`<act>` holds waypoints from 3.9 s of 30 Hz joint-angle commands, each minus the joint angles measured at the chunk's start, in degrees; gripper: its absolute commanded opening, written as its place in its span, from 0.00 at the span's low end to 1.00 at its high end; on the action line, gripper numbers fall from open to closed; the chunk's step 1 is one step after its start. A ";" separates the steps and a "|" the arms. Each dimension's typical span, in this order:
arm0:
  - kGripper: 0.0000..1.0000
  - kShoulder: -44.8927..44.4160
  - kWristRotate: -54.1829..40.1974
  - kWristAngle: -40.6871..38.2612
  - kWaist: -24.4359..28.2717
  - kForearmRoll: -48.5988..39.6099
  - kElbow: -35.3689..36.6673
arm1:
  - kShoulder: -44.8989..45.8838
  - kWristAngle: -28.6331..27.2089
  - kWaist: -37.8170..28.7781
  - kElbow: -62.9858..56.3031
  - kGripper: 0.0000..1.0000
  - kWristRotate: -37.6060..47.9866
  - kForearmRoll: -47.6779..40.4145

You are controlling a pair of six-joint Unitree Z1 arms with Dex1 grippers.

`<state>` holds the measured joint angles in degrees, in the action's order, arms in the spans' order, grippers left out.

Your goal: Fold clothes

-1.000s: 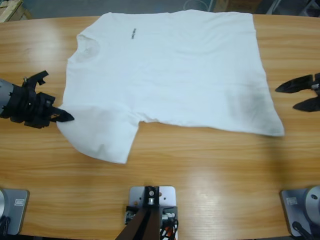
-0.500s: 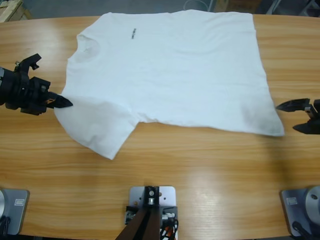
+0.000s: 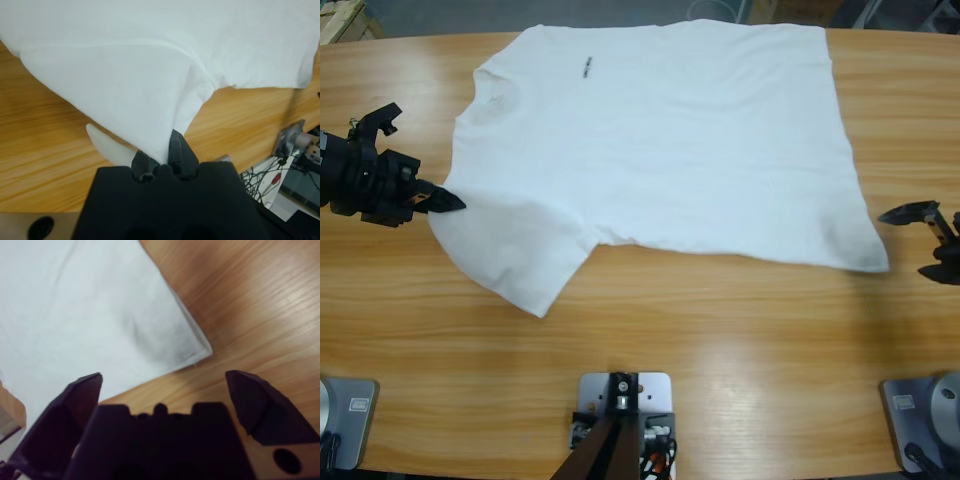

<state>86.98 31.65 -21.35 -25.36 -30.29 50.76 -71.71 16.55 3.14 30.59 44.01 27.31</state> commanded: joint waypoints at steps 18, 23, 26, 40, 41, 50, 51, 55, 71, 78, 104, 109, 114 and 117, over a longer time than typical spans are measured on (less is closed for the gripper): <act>0.00 0.56 -0.27 -1.15 0.86 0.18 -0.14 | -6.67 -3.07 -6.92 -6.77 1.00 6.52 -10.80; 0.00 0.47 -0.52 -1.42 1.46 -0.12 -0.14 | -8.24 -3.20 -6.92 -6.77 1.00 6.52 -11.82; 0.00 0.56 -0.54 -1.42 1.63 -0.12 -0.14 | -9.56 -3.18 -7.01 -6.82 1.00 6.52 -12.47; 0.00 0.65 -0.54 -1.43 1.98 -0.12 -0.14 | -12.46 -0.65 -8.06 -7.74 0.72 5.80 -16.86; 0.00 0.60 -0.54 -1.50 1.98 -0.12 -0.14 | -12.49 -0.49 -8.06 -7.74 0.67 5.59 -16.95; 0.00 0.58 -0.80 -1.50 2.41 -0.24 -0.19 | -11.70 0.43 -8.08 -7.74 0.00 3.99 -17.06; 0.00 0.65 -0.80 -1.50 2.42 -0.21 -0.19 | -11.74 0.46 -8.17 -7.74 0.00 3.76 -17.13; 0.00 0.88 -0.89 -1.50 2.49 -0.21 -0.14 | -11.93 0.43 -8.94 -7.86 0.00 3.47 -17.69; 0.00 0.39 -1.15 -1.85 3.30 -0.12 -0.05 | -8.04 3.04 -9.91 -7.26 0.00 2.16 -18.73; 0.00 -0.83 -1.68 -2.52 5.96 -0.24 0.88 | -4.74 4.75 -8.41 -1.34 0.00 -0.65 -12.35; 0.00 -1.25 -4.90 -4.67 14.68 -6.34 11.88 | -7.57 8.07 -1.12 19.32 0.00 -12.00 2.38; 0.00 -5.38 -4.63 -4.53 14.38 -7.33 9.09 | -3.93 8.00 -1.12 19.28 0.00 -12.11 5.71; 0.00 -11.37 -4.33 -4.21 14.17 -7.33 3.83 | 1.22 7.79 -1.12 16.12 0.00 -11.86 7.45; 0.00 -15.17 -3.44 -3.96 13.78 -7.43 1.37 | 4.01 7.79 -1.12 14.75 0.00 -11.77 8.96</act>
<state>79.68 27.30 -25.41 -11.34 -36.93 58.57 -74.33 24.35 1.50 49.63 32.58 33.40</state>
